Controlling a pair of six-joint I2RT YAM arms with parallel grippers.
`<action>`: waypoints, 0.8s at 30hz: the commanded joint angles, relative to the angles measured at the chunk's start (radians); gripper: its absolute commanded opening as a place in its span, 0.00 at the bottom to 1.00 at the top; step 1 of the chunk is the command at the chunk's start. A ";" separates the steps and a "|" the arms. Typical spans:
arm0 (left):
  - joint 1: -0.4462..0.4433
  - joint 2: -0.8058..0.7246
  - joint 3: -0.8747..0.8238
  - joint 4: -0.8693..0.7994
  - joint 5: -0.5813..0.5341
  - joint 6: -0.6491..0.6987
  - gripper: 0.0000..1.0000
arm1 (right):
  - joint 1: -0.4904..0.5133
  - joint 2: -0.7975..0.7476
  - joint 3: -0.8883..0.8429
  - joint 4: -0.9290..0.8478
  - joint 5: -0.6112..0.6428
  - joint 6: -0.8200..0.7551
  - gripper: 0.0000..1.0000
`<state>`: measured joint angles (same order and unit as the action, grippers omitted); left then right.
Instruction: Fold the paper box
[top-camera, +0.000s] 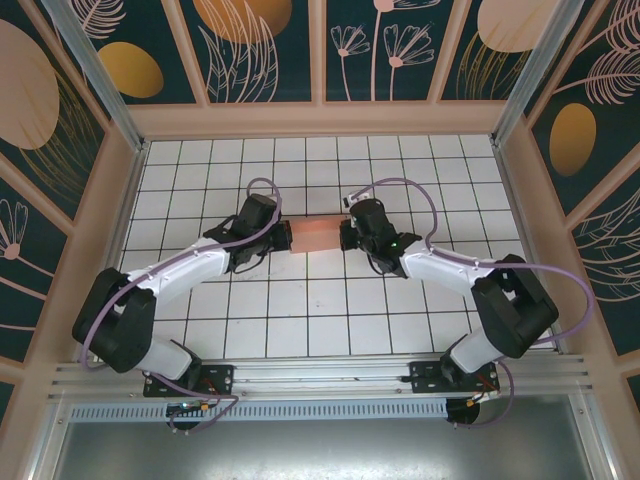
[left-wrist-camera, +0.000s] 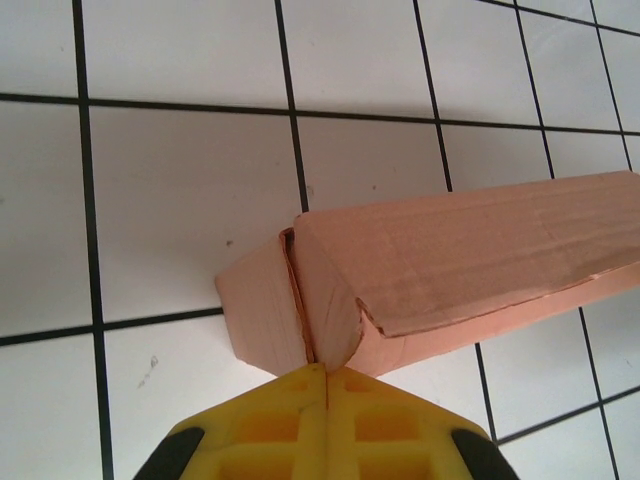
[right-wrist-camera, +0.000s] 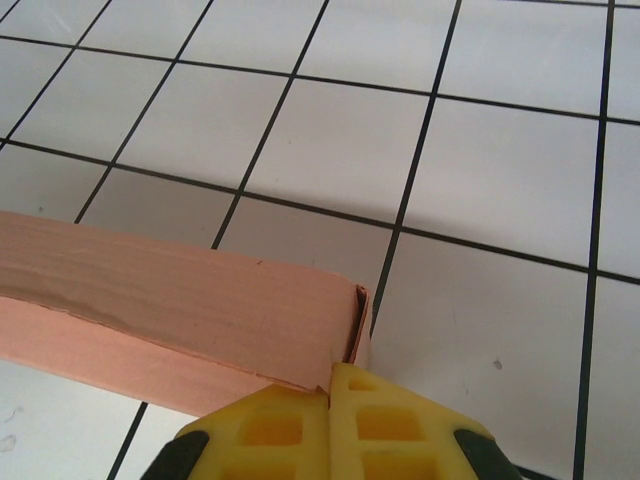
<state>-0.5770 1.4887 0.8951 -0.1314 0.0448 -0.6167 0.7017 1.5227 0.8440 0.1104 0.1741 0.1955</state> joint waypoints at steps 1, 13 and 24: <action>0.007 0.065 0.004 -0.051 0.011 0.036 0.00 | -0.001 0.017 0.007 -0.016 -0.036 -0.019 0.00; 0.008 0.123 0.040 -0.076 0.014 0.067 0.00 | -0.007 -0.151 0.006 0.125 -0.060 -0.055 0.59; 0.008 0.139 0.049 -0.071 0.030 0.069 0.00 | -0.060 -0.009 0.120 0.098 -0.021 0.023 0.64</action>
<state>-0.5667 1.5757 0.9634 -0.0963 0.0517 -0.5674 0.6579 1.4574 0.9092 0.2283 0.1284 0.1711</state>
